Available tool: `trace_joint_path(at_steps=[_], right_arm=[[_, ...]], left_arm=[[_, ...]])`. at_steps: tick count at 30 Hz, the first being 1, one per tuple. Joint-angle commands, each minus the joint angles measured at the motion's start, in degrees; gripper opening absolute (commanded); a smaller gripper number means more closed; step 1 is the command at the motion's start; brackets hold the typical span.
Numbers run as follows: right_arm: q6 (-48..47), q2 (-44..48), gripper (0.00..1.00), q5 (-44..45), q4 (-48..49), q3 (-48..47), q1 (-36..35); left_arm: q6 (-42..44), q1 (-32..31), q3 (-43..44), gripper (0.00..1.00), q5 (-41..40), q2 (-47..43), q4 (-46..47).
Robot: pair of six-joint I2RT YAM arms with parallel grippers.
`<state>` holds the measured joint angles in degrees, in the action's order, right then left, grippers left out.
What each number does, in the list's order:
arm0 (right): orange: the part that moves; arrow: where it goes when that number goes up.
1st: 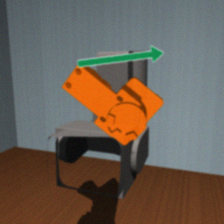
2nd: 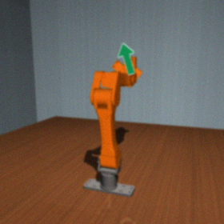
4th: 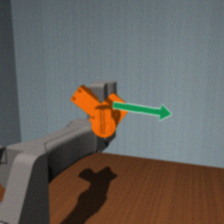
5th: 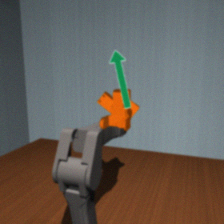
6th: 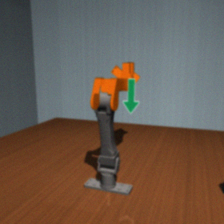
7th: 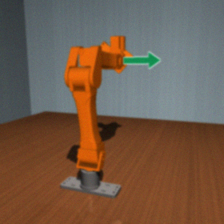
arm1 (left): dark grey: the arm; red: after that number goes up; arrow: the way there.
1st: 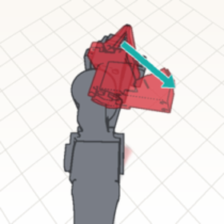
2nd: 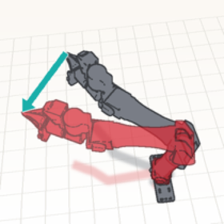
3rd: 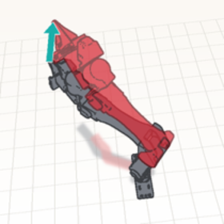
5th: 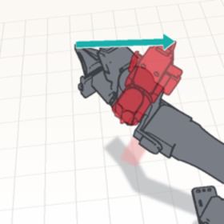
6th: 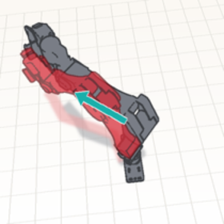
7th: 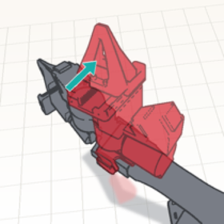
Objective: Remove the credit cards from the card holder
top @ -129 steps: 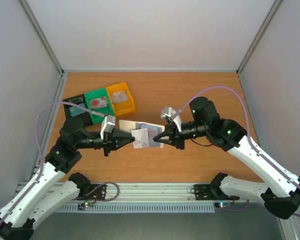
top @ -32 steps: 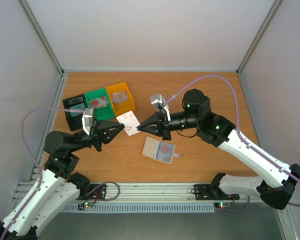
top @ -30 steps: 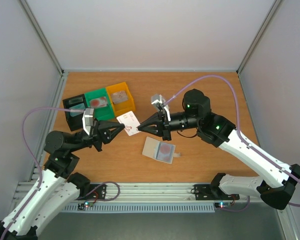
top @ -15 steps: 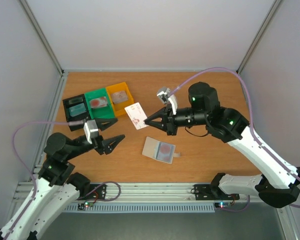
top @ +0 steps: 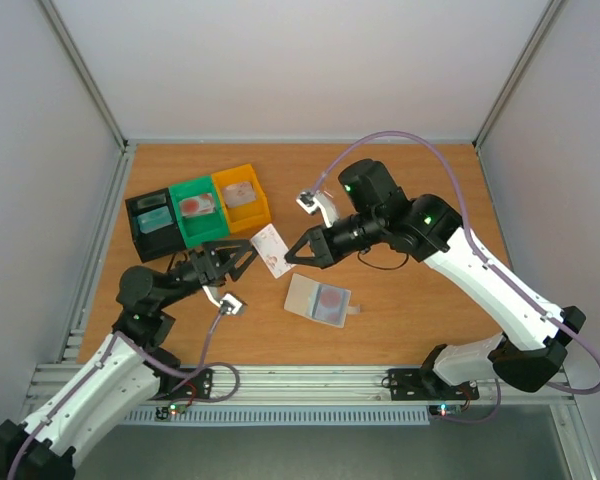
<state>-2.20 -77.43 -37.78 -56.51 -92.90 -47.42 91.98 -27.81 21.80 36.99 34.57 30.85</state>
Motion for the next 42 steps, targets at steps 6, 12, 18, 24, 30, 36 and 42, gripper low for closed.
trace_joint_path(at_steps=[6,12,18,24,30,36,42], right_arm=[[2.1,0.3,0.01,-4.4,3.5,1.7,0.2],[4.0,-0.4,0.01,-5.2,4.6,1.8,0.2],[3.1,-1.1,0.01,-4.7,4.0,1.6,0.3],[3.1,2.7,0.51,4.0,1.8,4.0,6.2],[3.1,11.5,0.98,20.7,0.7,13.0,13.2],[-1.0,14.4,0.99,26.3,-3.4,16.0,15.4],[-1.9,15.1,0.98,30.4,-4.0,17.6,16.4]], left_arm=[[26.0,0.0,1.2,0.55,10.8,0.4,11.7],[25.6,-0.4,1.7,0.37,12.2,1.5,10.9],[23.9,-1.1,1.3,0.00,11.1,-0.3,6.7],[16.7,-2.4,5.0,0.00,-2.2,-8.4,-25.5],[-6.0,-4.1,13.9,0.00,-24.5,-1.5,-55.6],[-35.5,-3.0,37.8,0.00,-35.6,27.3,-83.9],[-40.1,-1.8,50.5,0.00,-40.1,42.5,-88.6]])
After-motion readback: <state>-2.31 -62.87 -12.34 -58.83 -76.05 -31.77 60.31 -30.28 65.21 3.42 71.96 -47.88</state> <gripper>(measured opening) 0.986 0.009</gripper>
